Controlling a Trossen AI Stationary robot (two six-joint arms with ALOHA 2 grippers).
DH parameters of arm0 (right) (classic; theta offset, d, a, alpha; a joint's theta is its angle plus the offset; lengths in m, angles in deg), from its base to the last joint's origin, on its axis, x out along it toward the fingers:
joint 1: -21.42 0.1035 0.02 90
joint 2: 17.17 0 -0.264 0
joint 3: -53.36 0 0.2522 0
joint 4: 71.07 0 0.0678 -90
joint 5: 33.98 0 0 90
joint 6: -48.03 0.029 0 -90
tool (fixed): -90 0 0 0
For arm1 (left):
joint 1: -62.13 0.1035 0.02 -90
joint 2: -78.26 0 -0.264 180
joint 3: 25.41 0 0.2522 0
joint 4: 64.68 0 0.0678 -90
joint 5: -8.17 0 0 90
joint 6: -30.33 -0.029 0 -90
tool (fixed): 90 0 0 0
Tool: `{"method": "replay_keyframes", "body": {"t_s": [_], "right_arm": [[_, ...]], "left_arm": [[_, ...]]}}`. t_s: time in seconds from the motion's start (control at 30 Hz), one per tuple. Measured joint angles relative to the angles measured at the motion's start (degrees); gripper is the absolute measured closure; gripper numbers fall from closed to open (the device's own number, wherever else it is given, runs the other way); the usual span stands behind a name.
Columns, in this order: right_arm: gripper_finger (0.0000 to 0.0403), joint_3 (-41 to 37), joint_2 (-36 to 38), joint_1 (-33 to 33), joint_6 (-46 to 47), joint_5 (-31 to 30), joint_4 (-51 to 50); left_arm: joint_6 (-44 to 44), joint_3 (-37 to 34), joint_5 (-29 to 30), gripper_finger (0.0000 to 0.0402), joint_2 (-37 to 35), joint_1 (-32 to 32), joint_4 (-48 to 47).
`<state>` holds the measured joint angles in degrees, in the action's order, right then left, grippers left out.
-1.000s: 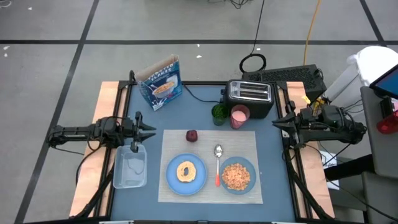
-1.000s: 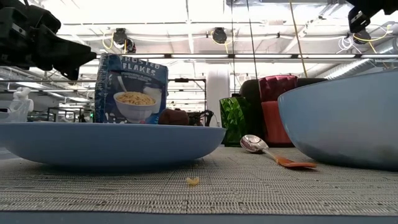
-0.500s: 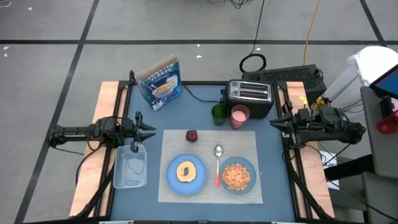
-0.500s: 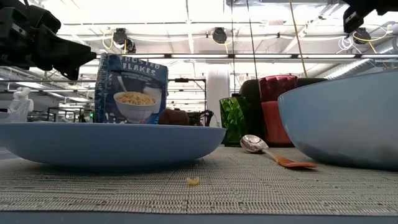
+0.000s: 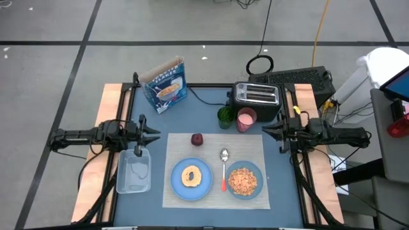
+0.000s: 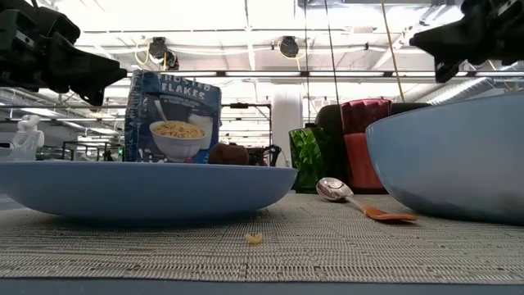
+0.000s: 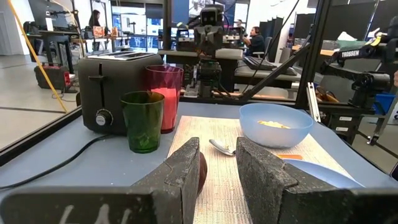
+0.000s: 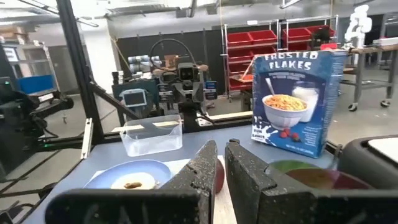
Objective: Arrange a breakfast setting
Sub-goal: Return to Home Position
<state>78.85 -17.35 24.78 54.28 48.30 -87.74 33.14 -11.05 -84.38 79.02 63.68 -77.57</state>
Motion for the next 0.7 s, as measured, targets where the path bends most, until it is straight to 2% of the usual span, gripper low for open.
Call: {"method": "replay_keyframes", "body": {"t_s": [0.17,0.7], "right_arm": [[0.0374,-3.58,0.02,0.0,0.04,0.02,5.18],[0.0374,-7.71,0.02,0.0,0.12,0.21,6.3]], "left_arm": [[0.0,0.0,0.0,0.0291,-0.02,-0.02,0.01],[0.02,0.0,0.0,0.0291,0.0,0.0,0.02]]}}
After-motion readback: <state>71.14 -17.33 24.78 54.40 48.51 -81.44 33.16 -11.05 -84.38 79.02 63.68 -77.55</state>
